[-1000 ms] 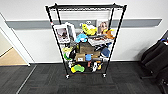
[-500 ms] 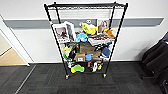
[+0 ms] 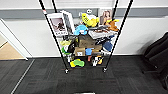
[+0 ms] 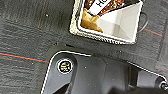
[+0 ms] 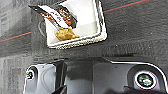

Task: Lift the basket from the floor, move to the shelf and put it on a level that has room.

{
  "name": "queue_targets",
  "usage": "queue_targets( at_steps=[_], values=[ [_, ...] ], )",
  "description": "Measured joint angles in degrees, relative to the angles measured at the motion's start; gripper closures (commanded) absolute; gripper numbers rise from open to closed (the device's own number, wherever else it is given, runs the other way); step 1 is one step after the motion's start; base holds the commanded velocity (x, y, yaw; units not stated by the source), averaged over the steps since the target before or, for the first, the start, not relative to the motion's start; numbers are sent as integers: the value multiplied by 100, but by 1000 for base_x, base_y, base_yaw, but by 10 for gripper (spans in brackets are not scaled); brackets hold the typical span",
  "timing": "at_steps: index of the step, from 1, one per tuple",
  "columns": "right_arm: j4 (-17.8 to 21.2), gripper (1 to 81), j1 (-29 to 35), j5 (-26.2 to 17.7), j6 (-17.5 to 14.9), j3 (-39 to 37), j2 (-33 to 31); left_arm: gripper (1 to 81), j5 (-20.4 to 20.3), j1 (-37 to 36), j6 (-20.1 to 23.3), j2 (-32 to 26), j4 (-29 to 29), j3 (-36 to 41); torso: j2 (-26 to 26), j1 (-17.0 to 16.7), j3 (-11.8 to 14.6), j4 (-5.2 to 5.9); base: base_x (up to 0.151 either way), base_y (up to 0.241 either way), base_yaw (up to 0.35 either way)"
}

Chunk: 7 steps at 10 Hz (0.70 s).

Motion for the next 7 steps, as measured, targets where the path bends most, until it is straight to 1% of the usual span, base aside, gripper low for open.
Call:
queue_targets(
  at_steps=[2, 5, 7],
  values=[
    [0, 10, 50, -2, 22, -5, 6, 10, 163, -184, -2, 28, -88, 11, -293, 190, -94, 0, 0, 0, 0],
    [0, 10, 121, -9, 37, -13, 89, 10, 306, -291, -2, 85, -152, -52, -879, 561, -112, 0, 0, 0, 0],
    [0, 10, 129, -79, 48, -16, 87, 10, 347, -256, -2, 180, -161, -299, -1270, 806, -113, 0, 0, 0, 0]
  ],
)
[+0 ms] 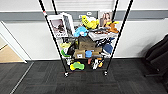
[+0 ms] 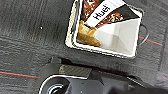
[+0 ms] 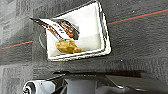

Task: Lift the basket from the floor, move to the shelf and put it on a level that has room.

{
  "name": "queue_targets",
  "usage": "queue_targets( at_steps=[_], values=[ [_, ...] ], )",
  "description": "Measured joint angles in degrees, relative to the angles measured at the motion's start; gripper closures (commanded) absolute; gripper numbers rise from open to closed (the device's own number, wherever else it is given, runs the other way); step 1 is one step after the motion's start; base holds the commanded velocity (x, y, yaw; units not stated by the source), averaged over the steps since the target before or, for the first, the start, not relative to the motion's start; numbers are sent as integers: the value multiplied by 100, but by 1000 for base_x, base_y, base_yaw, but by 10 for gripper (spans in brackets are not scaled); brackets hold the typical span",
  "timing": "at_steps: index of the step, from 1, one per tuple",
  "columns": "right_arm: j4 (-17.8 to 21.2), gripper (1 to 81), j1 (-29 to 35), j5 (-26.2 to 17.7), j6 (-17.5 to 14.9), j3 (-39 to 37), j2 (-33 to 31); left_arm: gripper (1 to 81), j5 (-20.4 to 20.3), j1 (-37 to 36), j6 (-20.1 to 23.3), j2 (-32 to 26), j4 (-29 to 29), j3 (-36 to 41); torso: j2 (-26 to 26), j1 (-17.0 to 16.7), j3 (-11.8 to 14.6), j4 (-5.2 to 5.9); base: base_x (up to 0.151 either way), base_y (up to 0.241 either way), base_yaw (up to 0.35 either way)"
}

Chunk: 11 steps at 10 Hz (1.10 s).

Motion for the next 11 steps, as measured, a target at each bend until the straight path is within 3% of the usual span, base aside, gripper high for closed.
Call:
queue_targets(
  at_steps=[11],
  values=[
    [88, 10, 30, -174, 0, -232, 44, 10, 129, 105, -23, 63, -184, -315, -2144, 1340, -9, 0, 0, 0, 0]
  ],
)
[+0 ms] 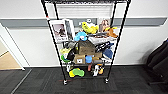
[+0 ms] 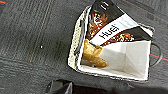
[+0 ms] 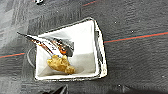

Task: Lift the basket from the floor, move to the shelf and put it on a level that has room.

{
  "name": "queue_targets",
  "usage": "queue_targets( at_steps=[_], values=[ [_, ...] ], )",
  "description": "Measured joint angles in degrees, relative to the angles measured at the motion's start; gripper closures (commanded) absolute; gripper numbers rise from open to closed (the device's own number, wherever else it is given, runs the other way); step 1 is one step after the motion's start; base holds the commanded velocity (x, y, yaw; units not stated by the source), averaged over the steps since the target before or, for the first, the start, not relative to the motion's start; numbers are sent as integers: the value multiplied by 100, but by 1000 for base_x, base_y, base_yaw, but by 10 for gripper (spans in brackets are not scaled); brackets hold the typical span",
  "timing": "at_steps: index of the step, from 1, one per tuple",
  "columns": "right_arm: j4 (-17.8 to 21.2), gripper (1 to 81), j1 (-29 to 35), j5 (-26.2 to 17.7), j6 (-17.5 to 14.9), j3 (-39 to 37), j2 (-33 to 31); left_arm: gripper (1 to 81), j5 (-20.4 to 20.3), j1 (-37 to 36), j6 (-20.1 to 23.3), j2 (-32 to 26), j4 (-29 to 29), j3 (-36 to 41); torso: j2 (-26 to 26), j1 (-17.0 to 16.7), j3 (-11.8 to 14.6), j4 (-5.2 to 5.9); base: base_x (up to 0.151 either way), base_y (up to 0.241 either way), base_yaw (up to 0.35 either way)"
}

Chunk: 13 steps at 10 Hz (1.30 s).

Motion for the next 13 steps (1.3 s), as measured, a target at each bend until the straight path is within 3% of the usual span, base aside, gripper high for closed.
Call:
queue_targets(
  at_steps=[2, 6, 13],
  values=[
    [22, 10, 0, -9, 0, -23, -1, 10, 5, 5, 0, -1, -2, 0, -290, 183, -192, 0, 0, 0, 0],
    [39, 10, 152, -30, 0, -41, 2, 10, -2, 0, -2, -34, -17, 0, -1030, 653, -878, 0, 0, 0, 0],
    [32, 10, 557, -525, 27, -414, 374, 10, 7, -57, -18, -52, -41, 0, -2299, 1455, -992, 0, 0, 0, 0]
  ],
)
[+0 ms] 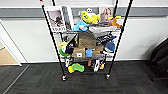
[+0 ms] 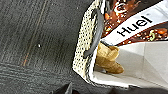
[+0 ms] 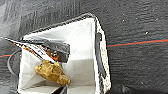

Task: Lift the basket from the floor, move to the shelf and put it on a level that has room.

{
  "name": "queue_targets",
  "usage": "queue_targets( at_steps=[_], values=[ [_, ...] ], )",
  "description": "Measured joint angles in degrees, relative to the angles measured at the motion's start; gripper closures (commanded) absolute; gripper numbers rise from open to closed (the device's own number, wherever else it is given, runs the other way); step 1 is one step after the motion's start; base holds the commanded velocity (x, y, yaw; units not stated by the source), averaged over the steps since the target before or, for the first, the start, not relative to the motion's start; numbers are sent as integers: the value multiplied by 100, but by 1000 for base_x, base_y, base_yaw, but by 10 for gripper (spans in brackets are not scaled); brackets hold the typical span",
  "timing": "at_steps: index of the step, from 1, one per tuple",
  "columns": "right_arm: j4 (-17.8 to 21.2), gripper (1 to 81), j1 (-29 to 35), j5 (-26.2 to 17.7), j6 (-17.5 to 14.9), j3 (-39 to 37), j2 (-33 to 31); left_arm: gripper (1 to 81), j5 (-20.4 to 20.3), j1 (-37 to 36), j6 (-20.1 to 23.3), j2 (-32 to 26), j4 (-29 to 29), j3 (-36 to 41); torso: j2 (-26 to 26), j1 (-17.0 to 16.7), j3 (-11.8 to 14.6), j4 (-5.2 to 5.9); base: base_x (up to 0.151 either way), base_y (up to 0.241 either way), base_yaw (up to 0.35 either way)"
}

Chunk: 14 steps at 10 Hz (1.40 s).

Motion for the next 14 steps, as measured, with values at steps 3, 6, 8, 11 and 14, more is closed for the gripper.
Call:
queue_targets(
  at_steps=[3, 6, 8, 11, 14],
  values=[
    [5, 10, 0, -50, 1, -132, 11, 10, 117, -211, 0, 10, 2, 1, -590, 372, -2, 0, 0, 0, 0],
    [7, 10, 0, -60, 1, -145, 13, 10, 310, -474, 0, 10, 6, 0, -1143, 717, -13, 0, 0, 0, 0],
    [7, 10, 69, -71, 4, -145, 37, 10, 386, -467, -2, 13, 9, -27, -1432, 897, -207, 0, 0, 0, 0],
    [33, 10, 206, -96, 37, -146, 94, 10, 467, -496, 0, 116, 22, -94, -1913, 1209, -581, 0, 0, 0, 0],
    [138, 10, 397, -107, 37, -140, 155, 10, 485, -618, -2, 137, 26, -176, -2446, 1539, -653, 0, 0, 0, 0]
  ],
)
